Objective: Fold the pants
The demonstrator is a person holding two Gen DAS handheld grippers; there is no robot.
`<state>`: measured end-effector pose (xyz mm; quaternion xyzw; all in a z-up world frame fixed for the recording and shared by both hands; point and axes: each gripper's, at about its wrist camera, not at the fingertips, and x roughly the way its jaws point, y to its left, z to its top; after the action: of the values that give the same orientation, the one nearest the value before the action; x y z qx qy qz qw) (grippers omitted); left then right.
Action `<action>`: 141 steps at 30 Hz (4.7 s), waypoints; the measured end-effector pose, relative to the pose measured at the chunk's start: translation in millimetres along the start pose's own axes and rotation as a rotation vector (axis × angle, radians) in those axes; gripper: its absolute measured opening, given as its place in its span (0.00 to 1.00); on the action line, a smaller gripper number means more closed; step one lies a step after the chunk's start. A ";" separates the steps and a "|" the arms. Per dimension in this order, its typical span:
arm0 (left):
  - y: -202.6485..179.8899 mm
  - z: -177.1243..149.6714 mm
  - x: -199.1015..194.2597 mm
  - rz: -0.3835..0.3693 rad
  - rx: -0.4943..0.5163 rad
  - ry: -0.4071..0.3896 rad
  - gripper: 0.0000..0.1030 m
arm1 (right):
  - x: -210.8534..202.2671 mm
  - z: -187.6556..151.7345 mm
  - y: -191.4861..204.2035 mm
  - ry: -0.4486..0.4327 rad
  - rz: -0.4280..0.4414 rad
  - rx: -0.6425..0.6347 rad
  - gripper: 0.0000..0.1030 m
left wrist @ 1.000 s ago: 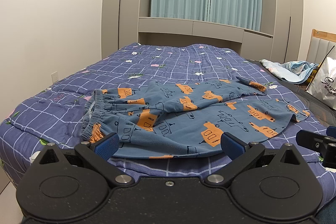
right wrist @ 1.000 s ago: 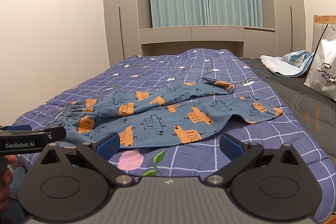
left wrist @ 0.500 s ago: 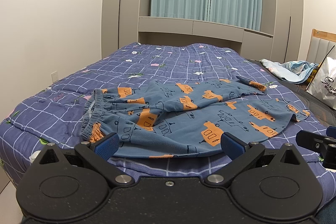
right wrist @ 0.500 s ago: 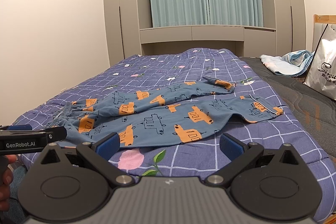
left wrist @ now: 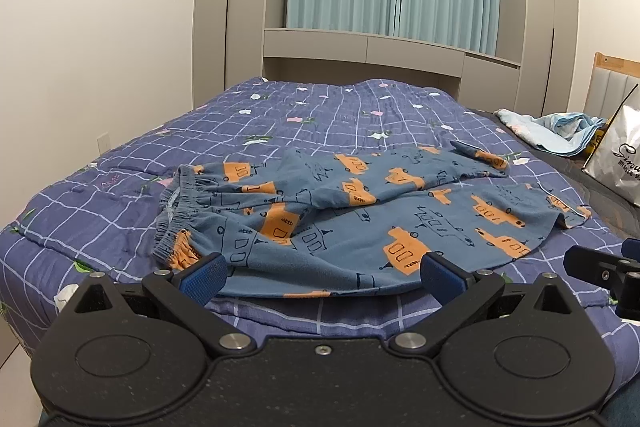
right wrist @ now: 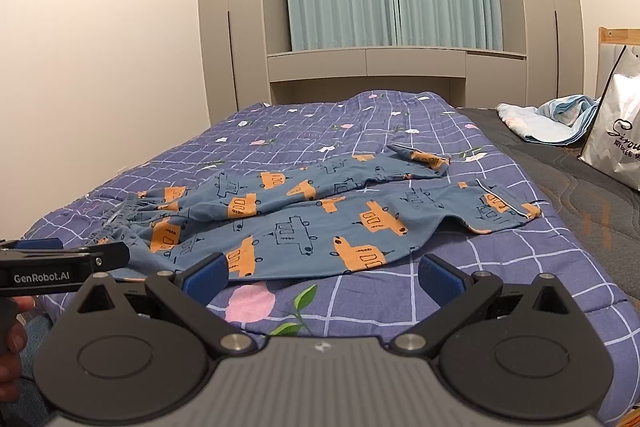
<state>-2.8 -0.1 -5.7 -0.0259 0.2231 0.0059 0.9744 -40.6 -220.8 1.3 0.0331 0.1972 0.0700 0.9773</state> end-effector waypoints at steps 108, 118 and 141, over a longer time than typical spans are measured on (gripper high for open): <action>195.1 148.1 279.6 -0.075 0.135 0.212 0.01 | 437.4 159.0 81.7 0.308 0.438 -0.580 0.02; 176.2 159.7 201.2 -0.149 0.166 0.103 0.01 | 336.3 174.7 56.8 0.182 0.417 -0.516 0.02; 129.6 44.5 86.7 -0.268 0.390 0.117 0.02 | 150.5 57.5 16.9 0.132 0.320 -0.431 0.02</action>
<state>91.6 131.7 -9.6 0.1330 0.2707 -0.1680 0.9385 117.0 -183.7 -1.6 -0.1493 0.2331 0.2659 0.9234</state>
